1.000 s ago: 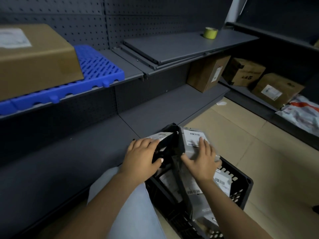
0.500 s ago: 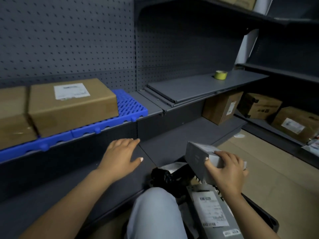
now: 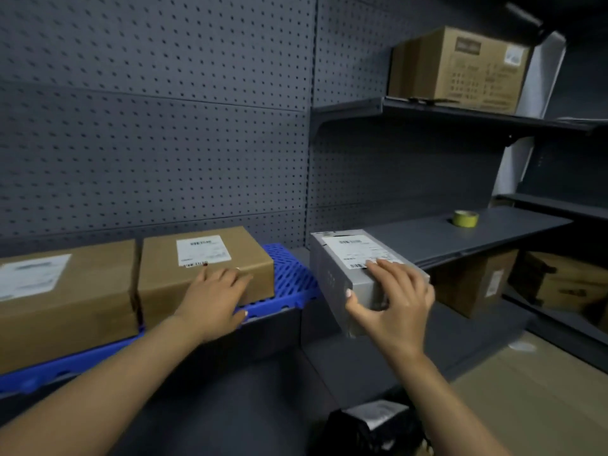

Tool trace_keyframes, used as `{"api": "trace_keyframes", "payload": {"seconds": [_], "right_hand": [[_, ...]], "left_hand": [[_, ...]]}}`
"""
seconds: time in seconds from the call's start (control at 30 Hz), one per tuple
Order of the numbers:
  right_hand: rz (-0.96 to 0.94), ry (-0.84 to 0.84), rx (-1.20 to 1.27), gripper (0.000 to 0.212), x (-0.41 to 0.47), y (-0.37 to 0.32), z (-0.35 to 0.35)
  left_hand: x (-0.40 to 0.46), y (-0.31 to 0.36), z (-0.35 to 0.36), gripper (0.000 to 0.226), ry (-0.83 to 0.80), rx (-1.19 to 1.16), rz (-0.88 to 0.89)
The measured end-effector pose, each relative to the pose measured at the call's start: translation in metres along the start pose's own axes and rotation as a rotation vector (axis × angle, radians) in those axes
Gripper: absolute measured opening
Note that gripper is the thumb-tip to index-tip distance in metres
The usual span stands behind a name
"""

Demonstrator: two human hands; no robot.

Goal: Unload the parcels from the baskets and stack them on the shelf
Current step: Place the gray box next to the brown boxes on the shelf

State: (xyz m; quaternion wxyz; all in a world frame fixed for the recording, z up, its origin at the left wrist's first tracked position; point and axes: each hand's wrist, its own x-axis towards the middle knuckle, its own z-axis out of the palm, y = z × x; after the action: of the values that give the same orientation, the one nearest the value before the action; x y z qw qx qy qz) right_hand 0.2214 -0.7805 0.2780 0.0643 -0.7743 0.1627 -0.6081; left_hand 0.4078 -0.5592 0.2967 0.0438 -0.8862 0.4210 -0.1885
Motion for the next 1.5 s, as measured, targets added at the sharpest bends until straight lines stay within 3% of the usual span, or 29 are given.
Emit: {"api": "trace_keyframes", "payload": {"seconds": [0.1, 0.3, 0.53, 0.83, 1.1, 1.3, 1.5], "right_hand": [[0.030, -0.048, 0.041, 0.046, 0.004, -0.003, 0.039], [0.003, -0.219, 0.126, 0.049, -0.035, 0.011, 0.080], [-0.021, -0.339, 0.141, 0.053, -0.028, 0.014, 0.104], [-0.019, -0.701, 0.072, 0.077, 0.027, 0.003, 0.153], [-0.048, -0.721, 0.055, 0.064, 0.030, -0.001, 0.185], [-0.087, -0.725, 0.056, 0.073, 0.025, 0.004, 0.184], [-0.140, -0.855, -0.023, 0.082, 0.032, 0.001, 0.181]], "left_hand": [[0.022, -0.020, -0.001, 0.066, -0.024, 0.070, -0.060], [0.040, -0.047, 0.024, 0.089, -0.143, -0.010, -0.193], [0.043, -0.051, 0.034, 0.085, -0.089, 0.007, -0.173], [0.055, -0.066, 0.019, 0.077, -0.158, -0.045, -0.107], [0.057, -0.069, 0.013, 0.082, -0.200, -0.043, -0.086], [0.054, -0.069, 0.016, 0.084, -0.180, -0.006, -0.079], [0.039, -0.058, 0.028, 0.099, -0.211, -0.026, -0.156]]}}
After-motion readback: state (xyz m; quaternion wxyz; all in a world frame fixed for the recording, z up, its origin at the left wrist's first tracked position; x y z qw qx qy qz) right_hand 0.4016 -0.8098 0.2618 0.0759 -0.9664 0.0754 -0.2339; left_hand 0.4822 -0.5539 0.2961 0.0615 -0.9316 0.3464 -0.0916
